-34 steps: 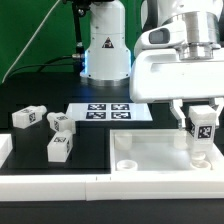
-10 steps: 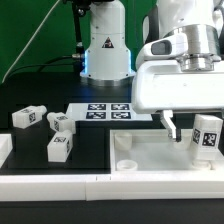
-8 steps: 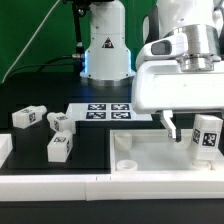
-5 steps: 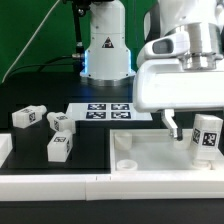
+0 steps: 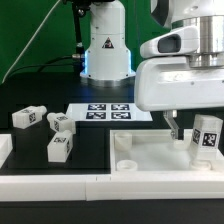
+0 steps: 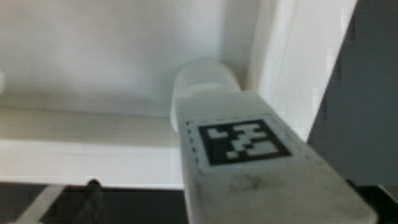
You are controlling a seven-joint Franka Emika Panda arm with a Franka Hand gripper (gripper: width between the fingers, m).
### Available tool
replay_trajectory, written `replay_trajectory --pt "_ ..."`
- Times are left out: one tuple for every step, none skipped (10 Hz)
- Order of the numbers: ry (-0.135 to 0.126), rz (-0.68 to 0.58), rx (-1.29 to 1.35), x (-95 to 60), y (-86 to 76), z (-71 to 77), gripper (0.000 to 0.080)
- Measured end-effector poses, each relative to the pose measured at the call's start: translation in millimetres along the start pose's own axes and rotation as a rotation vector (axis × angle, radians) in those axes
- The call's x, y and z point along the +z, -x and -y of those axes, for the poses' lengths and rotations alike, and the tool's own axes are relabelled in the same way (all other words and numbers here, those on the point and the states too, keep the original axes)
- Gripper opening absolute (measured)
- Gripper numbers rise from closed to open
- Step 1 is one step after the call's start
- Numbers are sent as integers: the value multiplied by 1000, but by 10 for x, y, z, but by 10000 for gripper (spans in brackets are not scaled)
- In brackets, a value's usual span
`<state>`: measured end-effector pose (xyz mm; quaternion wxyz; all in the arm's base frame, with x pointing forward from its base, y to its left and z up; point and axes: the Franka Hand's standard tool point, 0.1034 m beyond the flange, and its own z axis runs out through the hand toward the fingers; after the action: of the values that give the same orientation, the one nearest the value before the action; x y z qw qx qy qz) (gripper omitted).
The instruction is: Assemble one leg
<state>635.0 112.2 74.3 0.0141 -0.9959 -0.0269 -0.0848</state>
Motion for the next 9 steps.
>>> replay_trajectory --pt "-2 8 16 -29 -42 16 649" --pt "-1 -4 21 -20 -47 8 602" --pt "-1 -3 21 -19 -45 7 602" --pt "-1 -3 25 -19 -46 7 427" --pt "-2 -3 103 -19 -45 12 427" --pt "-2 -3 185 -18 -45 9 284" --pt "-2 -3 242 -18 -45 5 284" --pt "-2 -3 273 -18 -45 3 284" --pt "0 -1 363 -10 -52 -1 284"
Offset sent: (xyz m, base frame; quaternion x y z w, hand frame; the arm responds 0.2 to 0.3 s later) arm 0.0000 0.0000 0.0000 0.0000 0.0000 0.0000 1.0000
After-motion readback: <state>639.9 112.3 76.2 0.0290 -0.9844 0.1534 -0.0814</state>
